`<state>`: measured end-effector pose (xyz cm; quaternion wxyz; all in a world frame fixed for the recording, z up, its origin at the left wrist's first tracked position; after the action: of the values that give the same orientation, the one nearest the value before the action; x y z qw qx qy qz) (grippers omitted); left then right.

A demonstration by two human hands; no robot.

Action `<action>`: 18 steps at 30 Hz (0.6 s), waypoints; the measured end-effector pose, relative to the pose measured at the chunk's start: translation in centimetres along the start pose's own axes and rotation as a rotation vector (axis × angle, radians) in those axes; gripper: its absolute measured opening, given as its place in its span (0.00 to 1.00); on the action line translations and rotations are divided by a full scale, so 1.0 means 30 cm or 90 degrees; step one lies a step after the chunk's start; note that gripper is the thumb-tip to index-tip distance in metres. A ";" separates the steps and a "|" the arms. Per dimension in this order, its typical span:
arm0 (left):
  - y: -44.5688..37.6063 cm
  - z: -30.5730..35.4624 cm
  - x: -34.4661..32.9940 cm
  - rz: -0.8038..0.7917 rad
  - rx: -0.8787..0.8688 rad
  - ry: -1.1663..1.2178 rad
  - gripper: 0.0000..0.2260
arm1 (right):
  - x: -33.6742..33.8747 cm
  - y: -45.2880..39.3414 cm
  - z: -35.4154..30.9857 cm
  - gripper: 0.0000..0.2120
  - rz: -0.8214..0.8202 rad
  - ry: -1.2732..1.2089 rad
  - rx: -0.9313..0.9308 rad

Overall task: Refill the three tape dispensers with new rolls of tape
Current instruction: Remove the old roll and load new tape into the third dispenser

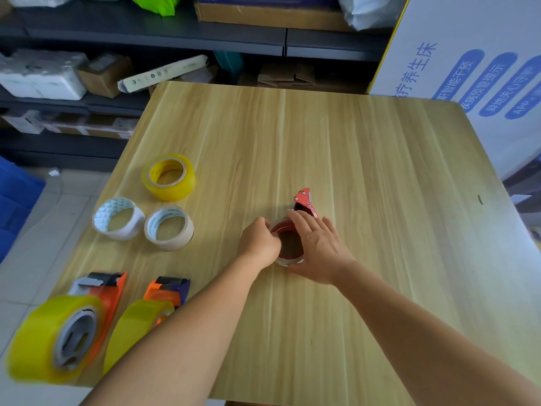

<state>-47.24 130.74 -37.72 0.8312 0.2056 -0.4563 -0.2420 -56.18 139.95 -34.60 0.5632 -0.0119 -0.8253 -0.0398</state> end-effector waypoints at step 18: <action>-0.099 -0.159 0.270 0.094 0.022 -0.023 0.21 | -0.082 -0.328 -0.230 0.41 -0.052 -0.088 0.048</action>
<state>-40.01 124.17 -36.44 0.8346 0.1816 -0.4893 -0.1759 -49.52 129.67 -34.90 0.5031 0.0400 -0.8628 -0.0305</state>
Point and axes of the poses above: each hand's wrist, its own y-axis away from the middle knuckle, its own x-axis out of the back of the hand, z = x × y, the point moved 7 cm from there along -y, towards the middle knuckle, and after that the axes turned 13 degrees about x, right-handed, at the moved point
